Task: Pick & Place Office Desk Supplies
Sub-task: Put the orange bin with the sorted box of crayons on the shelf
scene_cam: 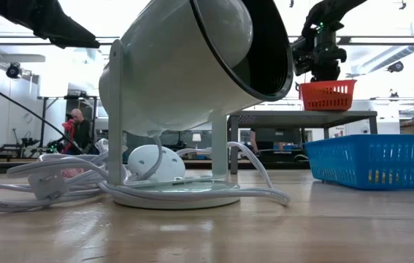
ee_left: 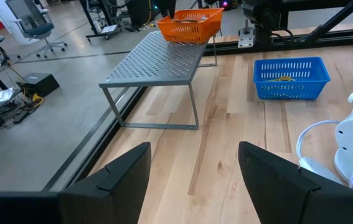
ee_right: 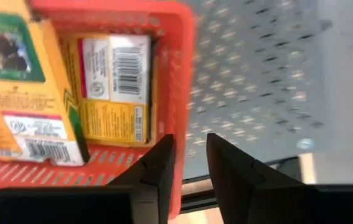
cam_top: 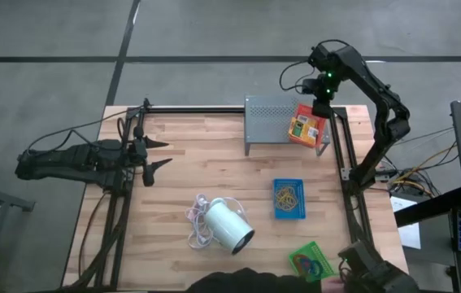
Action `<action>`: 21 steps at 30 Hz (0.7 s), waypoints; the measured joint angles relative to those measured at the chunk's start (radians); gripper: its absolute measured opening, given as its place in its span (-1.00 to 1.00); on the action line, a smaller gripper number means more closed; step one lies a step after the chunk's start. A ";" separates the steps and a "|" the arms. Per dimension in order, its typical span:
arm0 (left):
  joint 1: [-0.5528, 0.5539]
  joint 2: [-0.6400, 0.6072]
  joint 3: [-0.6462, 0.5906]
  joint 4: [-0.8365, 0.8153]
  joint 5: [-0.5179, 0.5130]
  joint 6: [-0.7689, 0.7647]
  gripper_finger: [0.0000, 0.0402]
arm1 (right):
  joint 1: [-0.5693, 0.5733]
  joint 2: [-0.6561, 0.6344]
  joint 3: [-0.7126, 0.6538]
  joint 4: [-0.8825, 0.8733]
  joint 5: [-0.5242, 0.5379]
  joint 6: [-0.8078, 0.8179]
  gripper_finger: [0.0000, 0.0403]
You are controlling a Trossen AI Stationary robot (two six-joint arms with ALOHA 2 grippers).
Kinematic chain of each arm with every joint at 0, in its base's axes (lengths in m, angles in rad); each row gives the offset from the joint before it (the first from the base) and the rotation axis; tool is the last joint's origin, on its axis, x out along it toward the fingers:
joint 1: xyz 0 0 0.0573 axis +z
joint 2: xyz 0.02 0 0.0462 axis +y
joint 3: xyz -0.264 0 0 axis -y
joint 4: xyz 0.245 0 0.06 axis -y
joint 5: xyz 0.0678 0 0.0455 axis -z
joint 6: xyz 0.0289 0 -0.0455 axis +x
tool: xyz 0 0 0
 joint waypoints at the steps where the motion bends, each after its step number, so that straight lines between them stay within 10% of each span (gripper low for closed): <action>1: 0.000 0.000 0.000 0.000 0.000 0.000 0.22 | -0.002 -0.002 0.010 0.007 0.006 0.010 -0.53; 14: 0.000 0.000 0.000 0.000 0.000 0.000 0.22 | 0.018 -0.085 0.339 0.038 0.002 0.296 -0.50; 21: 0.000 0.000 0.000 0.000 0.000 0.000 0.22 | 0.193 -0.175 0.275 -0.022 -0.015 0.414 -0.54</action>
